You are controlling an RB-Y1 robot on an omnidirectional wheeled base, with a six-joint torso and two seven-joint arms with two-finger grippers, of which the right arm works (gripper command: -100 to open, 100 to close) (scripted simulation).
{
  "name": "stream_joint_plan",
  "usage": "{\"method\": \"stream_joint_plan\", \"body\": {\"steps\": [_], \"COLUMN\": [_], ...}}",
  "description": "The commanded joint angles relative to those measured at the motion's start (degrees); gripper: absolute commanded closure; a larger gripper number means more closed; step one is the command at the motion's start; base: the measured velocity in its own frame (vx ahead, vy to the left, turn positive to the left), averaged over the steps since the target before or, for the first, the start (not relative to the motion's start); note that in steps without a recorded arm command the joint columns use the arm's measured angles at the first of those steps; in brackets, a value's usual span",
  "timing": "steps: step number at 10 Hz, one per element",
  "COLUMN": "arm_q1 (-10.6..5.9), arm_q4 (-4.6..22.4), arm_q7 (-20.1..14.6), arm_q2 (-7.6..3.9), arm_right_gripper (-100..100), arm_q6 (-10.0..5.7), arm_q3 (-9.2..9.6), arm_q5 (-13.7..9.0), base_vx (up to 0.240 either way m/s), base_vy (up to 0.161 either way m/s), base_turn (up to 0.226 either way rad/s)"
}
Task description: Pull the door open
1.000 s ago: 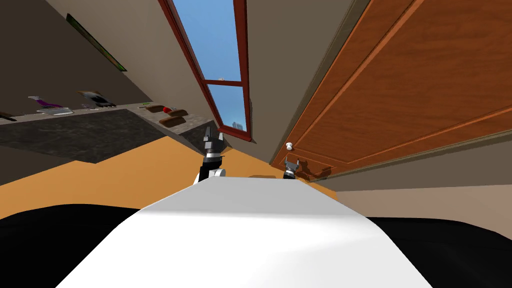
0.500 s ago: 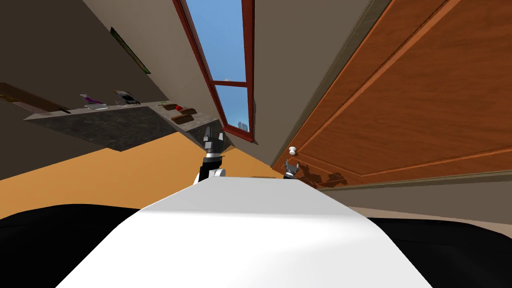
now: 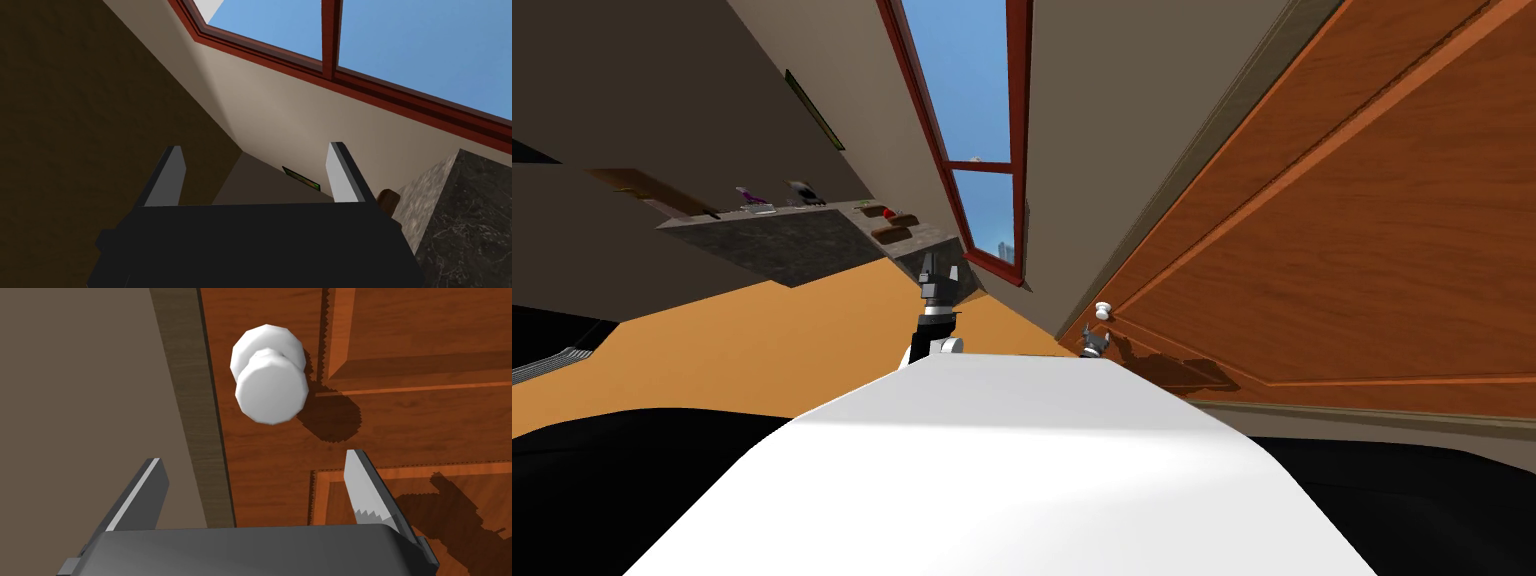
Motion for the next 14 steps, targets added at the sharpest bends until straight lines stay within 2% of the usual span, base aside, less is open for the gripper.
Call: {"method": "stream_joint_plan", "body": {"steps": [1,5,6,7,8,10,11,12,14], "arm_q1": [-0.09,-0.27,-0.38,-0.43,-0.52,-0.62,-0.95,-0.95,-0.95], "arm_q4": [1.2,3.8,5.3,6.0,7.3,8.7,8.8,8.8,8.8], "arm_q7": [-1.9,-5.8,-8.1,-9.2,-11.1,-13.2,-12.5,-12.5,-12.5], "arm_q2": [-1.39,-4.30,-5.94,-6.74,-8.20,-9.75,-9.05,-9.05,-9.05], "arm_right_gripper": [-100,-100,-100,-100,-100,-100,-100,100,100], "arm_q6": [-0.15,-0.46,-0.64,-0.72,-0.88,-1.05,-1.27,-1.27,-1.27], "arm_q3": [-0.17,-0.52,-0.72,-0.81,-0.99,-1.17,-1.00,-1.00,-1.00], "arm_q5": [0.0,-0.1,-0.2,-0.2,-0.2,-0.3,-0.1,-0.1,-0.1], "base_vx": [0.098,0.116,0.140,0.148,0.163,0.122,0.055,-0.007,-0.020], "base_vy": [-0.014,-0.004,-0.005,-0.005,-0.001,-0.011,-0.003,-0.005,-0.003], "base_turn": [0.012,0.017,0.025,0.023,0.021,0.017,0.004,-0.021,0.009]}}
